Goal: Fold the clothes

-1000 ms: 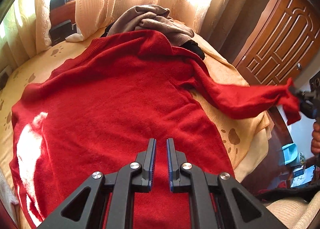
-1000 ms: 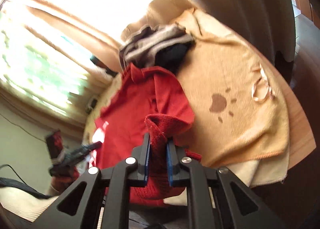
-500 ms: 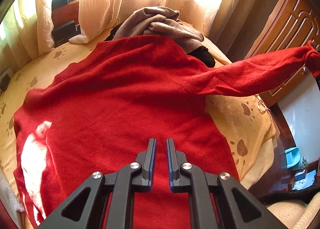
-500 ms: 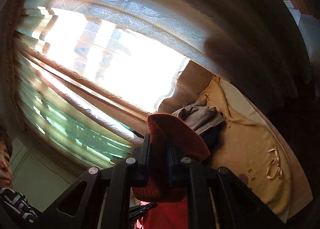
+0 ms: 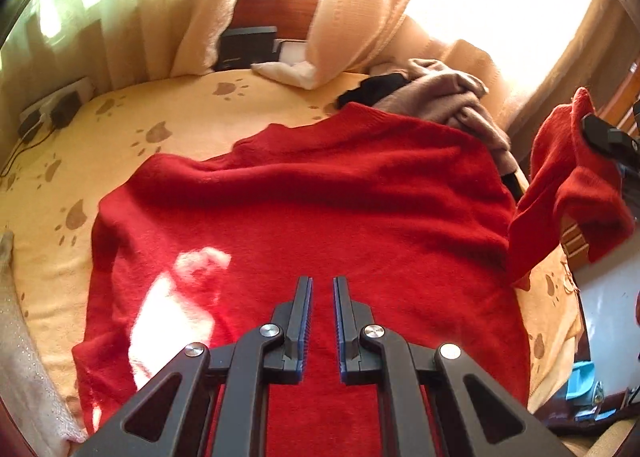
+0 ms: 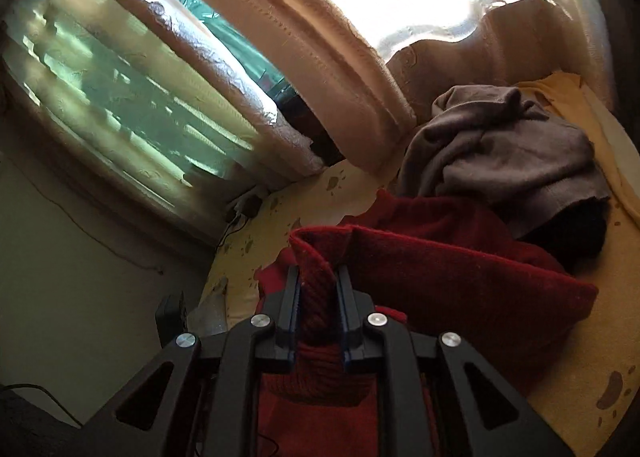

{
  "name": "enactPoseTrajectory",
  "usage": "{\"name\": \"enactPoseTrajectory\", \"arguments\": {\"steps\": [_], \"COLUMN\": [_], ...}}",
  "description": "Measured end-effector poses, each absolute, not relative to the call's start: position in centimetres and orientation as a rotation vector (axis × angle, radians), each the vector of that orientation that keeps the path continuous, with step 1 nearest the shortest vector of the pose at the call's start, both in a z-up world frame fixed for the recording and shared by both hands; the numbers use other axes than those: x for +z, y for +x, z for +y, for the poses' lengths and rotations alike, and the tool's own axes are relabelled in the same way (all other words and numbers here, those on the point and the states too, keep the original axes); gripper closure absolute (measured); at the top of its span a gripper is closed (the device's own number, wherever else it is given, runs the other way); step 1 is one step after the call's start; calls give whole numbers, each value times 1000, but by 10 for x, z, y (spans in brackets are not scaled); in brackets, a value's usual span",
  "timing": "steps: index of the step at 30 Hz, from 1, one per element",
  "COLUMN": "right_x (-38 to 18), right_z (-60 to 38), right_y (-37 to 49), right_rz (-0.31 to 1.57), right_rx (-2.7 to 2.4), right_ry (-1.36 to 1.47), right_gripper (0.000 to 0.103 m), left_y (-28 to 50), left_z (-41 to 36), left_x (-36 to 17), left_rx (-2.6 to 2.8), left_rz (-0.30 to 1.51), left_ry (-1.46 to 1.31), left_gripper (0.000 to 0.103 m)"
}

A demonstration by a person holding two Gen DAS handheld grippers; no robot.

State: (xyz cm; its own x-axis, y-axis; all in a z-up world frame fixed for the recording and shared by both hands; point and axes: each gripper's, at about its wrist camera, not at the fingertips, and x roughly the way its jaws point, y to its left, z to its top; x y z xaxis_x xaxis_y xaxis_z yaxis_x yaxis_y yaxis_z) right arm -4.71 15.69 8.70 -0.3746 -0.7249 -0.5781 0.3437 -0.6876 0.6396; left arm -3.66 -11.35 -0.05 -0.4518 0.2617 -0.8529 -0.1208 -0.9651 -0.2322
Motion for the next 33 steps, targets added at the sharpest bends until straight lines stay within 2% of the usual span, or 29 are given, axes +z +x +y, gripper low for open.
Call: {"name": "enactPoseTrajectory", "arguments": {"steps": [1, 2, 4, 8, 11, 16, 19, 22, 28, 29, 31, 32, 33], "right_x": [75, 62, 41, 18, 13, 7, -11, -35, -58, -59, -57, -55, -54], "right_z": [128, 98, 70, 106, 151, 179, 191, 206, 227, 228, 226, 226, 225], "right_y": [-51, -55, -60, -62, -60, -40, -27, -17, -15, -16, -17, -17, -17], "right_rz": [-492, -430, -400, -611, -661, -340, -233, -245, -350, -345, -318, -311, -306], "right_rx": [-2029, -1965, -1919, -1935, -2083, -2278, -2284, -2266, -2255, -2258, -2264, -2264, -2263], "right_ry": [1205, 1236, 1291, 1360, 1425, 1500, 1567, 1651, 1719, 1720, 1715, 1710, 1703], "right_gripper": [68, 50, 32, 23, 22, 22, 22, 22, 22, 22, 22, 22, 22], "left_y": [-38, -39, -41, -40, -39, -34, -35, -36, -56, -62, -73, -77, -78], "left_z": [-123, -132, -148, -161, -161, -155, -158, -161, -145, -146, -149, -151, -154], "left_x": [-5, -9, -18, -34, -44, -48, -48, -43, -40, -45, -56, -59, -60], "left_rx": [2500, 2508, 2518, 2491, 2455, 2426, 2449, 2486, 2363, 2316, 2239, 2218, 2194], "left_rz": [-224, -245, -281, -293, -275, -228, -242, -227, 40, 60, 72, 54, 22], "left_ry": [-1518, -1536, -1564, -1602, -1631, -1660, -1688, -1667, -1438, -1448, -1480, -1486, -1476], "left_gripper": [92, 92, 92, 92, 92, 92, 92, 92, 92, 89, 53, 17, 10]}}
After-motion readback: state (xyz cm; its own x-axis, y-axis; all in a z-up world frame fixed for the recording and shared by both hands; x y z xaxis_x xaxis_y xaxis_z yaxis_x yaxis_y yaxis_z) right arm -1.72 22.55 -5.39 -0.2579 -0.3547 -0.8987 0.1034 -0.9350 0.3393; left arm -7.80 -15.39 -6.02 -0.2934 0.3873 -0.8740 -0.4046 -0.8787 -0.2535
